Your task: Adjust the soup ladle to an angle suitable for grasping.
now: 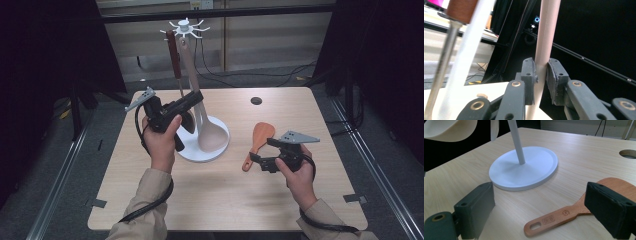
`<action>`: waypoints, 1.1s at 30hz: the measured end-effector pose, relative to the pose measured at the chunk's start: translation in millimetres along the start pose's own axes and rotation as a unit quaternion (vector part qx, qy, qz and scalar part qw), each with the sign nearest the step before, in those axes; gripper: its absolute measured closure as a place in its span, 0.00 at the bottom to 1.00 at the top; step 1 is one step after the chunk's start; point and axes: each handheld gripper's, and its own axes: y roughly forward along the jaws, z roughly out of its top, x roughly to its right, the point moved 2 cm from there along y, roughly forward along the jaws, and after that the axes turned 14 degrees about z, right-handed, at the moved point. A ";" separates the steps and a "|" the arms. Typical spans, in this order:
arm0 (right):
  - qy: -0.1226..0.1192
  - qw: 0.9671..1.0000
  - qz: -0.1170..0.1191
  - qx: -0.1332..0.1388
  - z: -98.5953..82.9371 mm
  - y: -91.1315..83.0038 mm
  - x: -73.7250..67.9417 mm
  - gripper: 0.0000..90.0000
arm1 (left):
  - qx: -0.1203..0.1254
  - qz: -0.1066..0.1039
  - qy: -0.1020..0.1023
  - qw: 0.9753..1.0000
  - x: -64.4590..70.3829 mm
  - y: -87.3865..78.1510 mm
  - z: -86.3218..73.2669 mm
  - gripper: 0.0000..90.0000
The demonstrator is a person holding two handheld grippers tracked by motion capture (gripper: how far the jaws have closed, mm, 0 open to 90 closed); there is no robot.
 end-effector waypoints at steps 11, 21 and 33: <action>0.000 1.000 0.007 -0.003 -0.5 1.8 -2.7 0.10 | 0.011 0.010 -0.007 1.000 -10.6 -1.2 -1.7 0.81; -0.004 1.000 0.013 -0.006 -0.4 3.1 -4.9 0.10 | 0.029 0.028 -0.015 0.999 -16.2 1.5 -3.3 0.78; -0.011 1.000 0.016 -0.009 1.3 3.2 -7.2 0.10 | 0.040 0.041 -0.003 0.998 -14.2 4.4 -3.9 0.77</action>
